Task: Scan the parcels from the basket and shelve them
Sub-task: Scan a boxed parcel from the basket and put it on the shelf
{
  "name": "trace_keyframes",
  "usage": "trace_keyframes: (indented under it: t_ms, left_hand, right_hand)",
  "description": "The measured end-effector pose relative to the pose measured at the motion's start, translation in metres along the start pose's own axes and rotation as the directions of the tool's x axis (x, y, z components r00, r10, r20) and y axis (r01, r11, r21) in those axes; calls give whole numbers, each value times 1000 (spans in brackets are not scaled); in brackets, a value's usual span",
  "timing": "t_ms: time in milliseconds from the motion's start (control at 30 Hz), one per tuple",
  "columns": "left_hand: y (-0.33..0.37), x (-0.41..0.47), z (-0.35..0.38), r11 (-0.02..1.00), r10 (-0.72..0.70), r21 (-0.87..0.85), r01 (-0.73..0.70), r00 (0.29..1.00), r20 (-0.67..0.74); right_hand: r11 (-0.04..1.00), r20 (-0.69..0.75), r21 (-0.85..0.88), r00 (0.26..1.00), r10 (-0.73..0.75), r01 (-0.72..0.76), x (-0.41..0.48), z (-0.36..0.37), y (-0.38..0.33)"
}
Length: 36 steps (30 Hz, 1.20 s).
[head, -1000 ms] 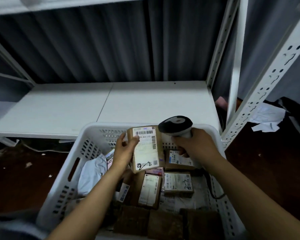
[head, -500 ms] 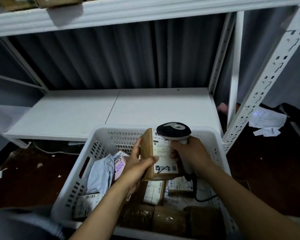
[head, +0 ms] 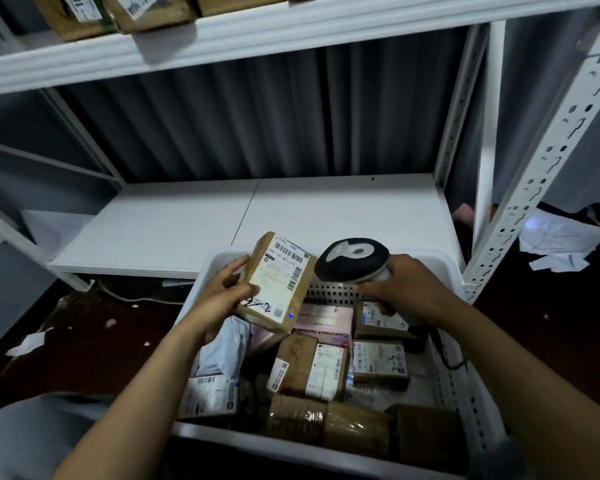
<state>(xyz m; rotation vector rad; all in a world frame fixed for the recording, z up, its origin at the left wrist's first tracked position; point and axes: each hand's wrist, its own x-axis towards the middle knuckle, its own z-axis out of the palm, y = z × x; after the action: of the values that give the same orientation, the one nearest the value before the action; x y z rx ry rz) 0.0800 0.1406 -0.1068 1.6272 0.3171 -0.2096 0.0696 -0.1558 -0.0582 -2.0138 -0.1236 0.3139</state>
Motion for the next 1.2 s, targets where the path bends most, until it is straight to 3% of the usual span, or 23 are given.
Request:
trace_keyframes:
  t_ms: [133,900,1200]
  left_hand:
    - [4,3,-18,999,8,44,-8,1000,15]
    - [4,-3,-26,999,32,31,-33,999,36]
    - [24,-51,-3,931,51,-362,-49,999,-3]
  right_hand:
    - [996,50,-87,998,-28,32,-2,1,-4]
    - [984,-7,-163,998,-68,66,-4,-5,-13]
    - [990,-184,139,983,1,25,-29,29,-31]
